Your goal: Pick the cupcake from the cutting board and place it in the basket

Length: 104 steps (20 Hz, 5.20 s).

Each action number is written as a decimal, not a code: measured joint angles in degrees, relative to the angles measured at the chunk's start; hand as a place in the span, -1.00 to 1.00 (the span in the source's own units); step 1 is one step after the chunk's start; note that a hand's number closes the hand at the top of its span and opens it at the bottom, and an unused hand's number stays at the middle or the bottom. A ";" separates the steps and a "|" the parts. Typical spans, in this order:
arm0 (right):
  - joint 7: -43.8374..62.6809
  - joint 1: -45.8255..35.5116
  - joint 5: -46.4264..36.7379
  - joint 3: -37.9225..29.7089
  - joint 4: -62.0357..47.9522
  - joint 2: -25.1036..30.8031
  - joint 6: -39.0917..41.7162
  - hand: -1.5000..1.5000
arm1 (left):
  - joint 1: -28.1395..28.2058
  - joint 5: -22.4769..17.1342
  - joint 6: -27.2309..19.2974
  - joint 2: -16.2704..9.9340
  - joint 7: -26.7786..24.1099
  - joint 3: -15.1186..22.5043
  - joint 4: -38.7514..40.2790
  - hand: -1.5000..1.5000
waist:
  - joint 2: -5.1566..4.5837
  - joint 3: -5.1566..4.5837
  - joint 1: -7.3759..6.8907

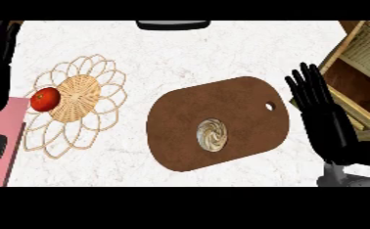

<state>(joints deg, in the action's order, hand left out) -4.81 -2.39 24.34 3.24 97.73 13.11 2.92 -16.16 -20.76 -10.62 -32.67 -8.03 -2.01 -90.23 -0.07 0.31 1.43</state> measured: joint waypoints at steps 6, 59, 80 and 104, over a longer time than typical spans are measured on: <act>2.46 -9.06 1.90 9.38 1.51 -1.79 8.60 1.00 | 7.72 -0.26 1.52 4.17 7.80 7.53 6.29 0.00 | -1.30 -0.28 -4.73; 25.57 -54.22 -15.61 18.40 3.30 23.76 53.23 -1.00 | 19.28 5.04 0.95 8.32 18.18 11.26 6.58 0.00 | 0.48 0.55 -1.69; 16.34 -40.82 -41.27 29.99 3.28 15.11 44.57 -1.00 | 19.40 7.15 2.02 10.30 17.94 10.26 6.60 0.00 | 0.37 0.78 -2.04; 5.16 -34.71 -61.55 39.43 -7.95 10.76 34.02 -1.00 | 19.94 8.88 3.60 11.44 18.86 8.52 6.02 0.00 | 0.52 0.72 -1.86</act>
<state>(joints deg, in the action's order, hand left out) 0.35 -37.10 -37.21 42.67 89.77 23.86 36.94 3.78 -11.88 -7.02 -21.22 10.83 6.51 -84.21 0.45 1.03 -0.44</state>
